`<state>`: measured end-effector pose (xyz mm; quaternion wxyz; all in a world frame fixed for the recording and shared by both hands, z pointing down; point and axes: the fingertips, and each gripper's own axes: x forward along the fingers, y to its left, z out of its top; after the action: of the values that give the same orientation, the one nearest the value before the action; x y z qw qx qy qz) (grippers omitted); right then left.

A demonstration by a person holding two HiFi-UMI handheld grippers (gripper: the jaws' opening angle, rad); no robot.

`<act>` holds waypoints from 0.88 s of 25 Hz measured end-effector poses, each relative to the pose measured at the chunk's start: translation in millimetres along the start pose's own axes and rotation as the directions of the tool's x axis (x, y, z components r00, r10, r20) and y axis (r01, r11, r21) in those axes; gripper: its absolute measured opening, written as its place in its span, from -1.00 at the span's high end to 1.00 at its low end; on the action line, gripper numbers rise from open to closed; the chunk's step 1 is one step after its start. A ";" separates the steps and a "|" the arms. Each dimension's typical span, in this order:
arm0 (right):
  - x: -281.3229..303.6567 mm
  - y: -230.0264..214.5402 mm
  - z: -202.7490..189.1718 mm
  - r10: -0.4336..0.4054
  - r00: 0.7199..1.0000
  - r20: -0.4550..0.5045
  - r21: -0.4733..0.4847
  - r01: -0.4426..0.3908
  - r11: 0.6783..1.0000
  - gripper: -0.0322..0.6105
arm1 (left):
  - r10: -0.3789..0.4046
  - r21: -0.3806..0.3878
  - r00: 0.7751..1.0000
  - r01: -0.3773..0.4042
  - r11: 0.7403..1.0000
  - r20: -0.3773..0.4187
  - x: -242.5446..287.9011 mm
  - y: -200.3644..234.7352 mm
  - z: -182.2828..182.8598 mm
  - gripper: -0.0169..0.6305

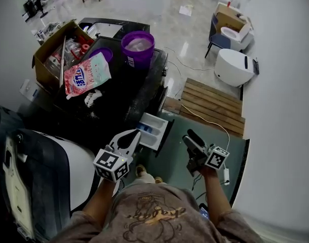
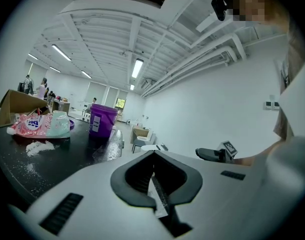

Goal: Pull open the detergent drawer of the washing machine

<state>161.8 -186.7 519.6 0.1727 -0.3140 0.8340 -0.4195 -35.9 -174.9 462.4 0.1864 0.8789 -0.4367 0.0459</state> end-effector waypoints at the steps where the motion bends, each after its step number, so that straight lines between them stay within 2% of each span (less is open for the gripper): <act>1: -1.7 3.7 2.6 -0.016 1.000 0.003 -0.017 0.016 1.000 -0.18 | -0.006 0.000 1.000 0.006 1.000 0.005 0.1 -0.2 2.7 0.88; 4: -4.4 20.3 14.9 -0.052 0.998 0.031 -0.097 0.055 0.994 -0.11 | -0.025 0.008 1.000 0.025 1.000 0.018 0.6 -1.2 9.1 0.88; 7: -7.1 34.5 26.6 -0.099 0.992 0.073 -0.204 0.112 0.972 0.00 | -0.025 0.004 0.999 0.025 1.000 0.035 1.1 -1.2 15.5 0.88; 10: -8.2 46.1 28.8 -0.144 0.984 0.102 -0.333 0.171 0.927 0.20 | -0.017 0.007 0.999 0.017 1.000 0.050 1.6 -0.1 17.5 0.88; 13: -4.9 55.1 24.2 -0.160 0.982 0.105 -0.435 0.190 0.880 0.39 | -0.010 0.026 0.998 0.009 1.000 0.054 3.4 0.6 15.5 0.88; 17: 1.7 63.6 14.5 -0.172 0.980 0.101 -0.514 0.200 0.834 0.62 | 0.030 0.049 0.999 -0.032 0.998 0.044 2.0 7.6 4.9 0.88; 20: -0.1 55.1 6.1 -0.244 0.965 0.098 -0.553 0.256 0.793 0.77 | 0.059 0.050 0.997 -0.061 0.997 0.046 0.6 13.5 -2.3 0.88; 22: -0.2 50.8 3.4 -0.292 0.951 0.101 -0.550 0.298 0.781 0.88 | 0.068 0.047 0.996 -0.070 0.996 0.053 0.4 15.4 -6.5 0.88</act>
<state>144.5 -165.7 476.6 0.0102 -0.4793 0.8595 -0.1774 -47.3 -181.2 473.0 0.1518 0.8684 -0.4703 0.0403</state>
